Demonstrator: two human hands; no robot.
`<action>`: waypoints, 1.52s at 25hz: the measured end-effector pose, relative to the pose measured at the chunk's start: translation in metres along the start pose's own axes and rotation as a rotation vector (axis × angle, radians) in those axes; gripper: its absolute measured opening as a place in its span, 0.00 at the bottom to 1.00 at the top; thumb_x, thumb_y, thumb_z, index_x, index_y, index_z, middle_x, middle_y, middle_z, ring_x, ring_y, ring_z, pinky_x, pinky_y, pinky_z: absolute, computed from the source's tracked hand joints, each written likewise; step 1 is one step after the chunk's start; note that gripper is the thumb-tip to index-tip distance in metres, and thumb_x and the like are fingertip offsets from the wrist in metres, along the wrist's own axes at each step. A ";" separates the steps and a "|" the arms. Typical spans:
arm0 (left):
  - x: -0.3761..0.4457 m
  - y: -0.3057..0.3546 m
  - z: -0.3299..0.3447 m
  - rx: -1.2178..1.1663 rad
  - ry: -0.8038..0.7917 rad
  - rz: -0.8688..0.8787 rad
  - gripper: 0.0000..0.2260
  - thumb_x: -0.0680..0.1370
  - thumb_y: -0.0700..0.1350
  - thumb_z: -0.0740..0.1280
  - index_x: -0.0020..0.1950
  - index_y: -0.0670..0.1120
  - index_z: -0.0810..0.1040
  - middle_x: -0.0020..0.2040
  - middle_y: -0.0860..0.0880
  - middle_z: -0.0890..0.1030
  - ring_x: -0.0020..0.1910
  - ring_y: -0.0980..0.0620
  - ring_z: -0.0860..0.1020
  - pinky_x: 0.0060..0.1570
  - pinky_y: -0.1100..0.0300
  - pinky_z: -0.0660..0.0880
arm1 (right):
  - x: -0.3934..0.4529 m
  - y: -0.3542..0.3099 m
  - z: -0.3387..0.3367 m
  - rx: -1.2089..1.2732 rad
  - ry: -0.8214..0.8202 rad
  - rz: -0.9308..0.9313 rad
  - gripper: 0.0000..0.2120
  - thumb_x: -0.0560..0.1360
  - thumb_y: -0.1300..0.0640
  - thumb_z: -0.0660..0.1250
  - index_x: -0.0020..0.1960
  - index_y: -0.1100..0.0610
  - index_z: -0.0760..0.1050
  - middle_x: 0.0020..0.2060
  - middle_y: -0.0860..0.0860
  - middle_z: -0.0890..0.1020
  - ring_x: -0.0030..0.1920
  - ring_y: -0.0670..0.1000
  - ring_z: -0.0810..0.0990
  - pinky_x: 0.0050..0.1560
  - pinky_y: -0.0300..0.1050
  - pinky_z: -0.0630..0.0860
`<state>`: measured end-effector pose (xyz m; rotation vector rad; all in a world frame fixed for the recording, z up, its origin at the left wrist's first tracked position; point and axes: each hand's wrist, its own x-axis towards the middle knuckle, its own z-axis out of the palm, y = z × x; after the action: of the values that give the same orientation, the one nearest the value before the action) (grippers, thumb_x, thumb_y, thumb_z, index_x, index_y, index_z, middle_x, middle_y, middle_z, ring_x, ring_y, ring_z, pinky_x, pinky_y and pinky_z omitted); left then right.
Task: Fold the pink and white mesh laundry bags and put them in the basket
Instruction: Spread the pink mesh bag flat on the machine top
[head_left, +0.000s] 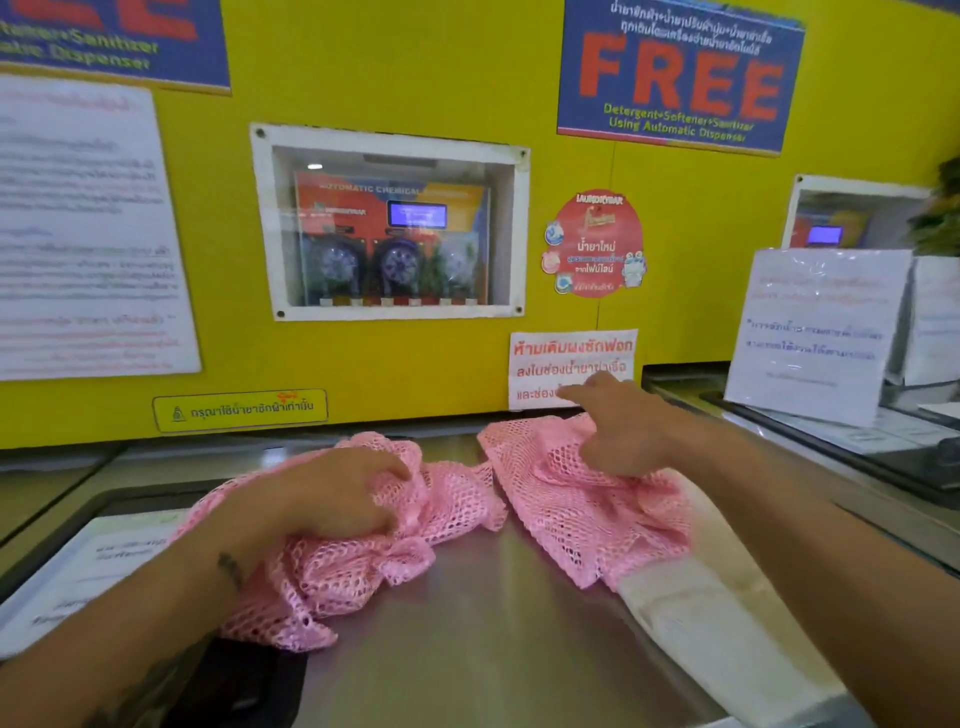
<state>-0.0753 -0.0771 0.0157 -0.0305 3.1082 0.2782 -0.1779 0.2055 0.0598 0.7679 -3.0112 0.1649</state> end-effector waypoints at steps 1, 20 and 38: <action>0.001 -0.005 -0.002 -0.010 0.032 0.013 0.24 0.73 0.51 0.70 0.69 0.57 0.71 0.73 0.51 0.70 0.69 0.50 0.71 0.68 0.56 0.66 | -0.003 -0.020 -0.005 0.057 0.041 -0.082 0.37 0.73 0.55 0.62 0.79 0.49 0.53 0.76 0.54 0.59 0.75 0.60 0.60 0.72 0.58 0.63; -0.113 -0.162 -0.057 -0.227 0.945 -0.295 0.16 0.74 0.37 0.63 0.61 0.47 0.76 0.54 0.44 0.80 0.53 0.43 0.78 0.52 0.50 0.76 | 0.043 -0.164 0.022 0.409 0.278 -0.146 0.11 0.71 0.66 0.61 0.33 0.54 0.72 0.33 0.50 0.75 0.37 0.54 0.72 0.31 0.44 0.62; -0.104 -0.152 -0.031 -0.185 0.341 -0.143 0.17 0.71 0.66 0.68 0.55 0.63 0.70 0.62 0.59 0.71 0.67 0.51 0.68 0.72 0.34 0.47 | 0.019 -0.192 0.037 0.630 0.155 -0.387 0.15 0.74 0.73 0.61 0.37 0.60 0.82 0.29 0.47 0.80 0.30 0.47 0.74 0.34 0.44 0.69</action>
<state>0.0316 -0.2305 0.0213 -0.3353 3.3768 0.6152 -0.1026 0.0248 0.0425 1.2787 -2.5897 1.1243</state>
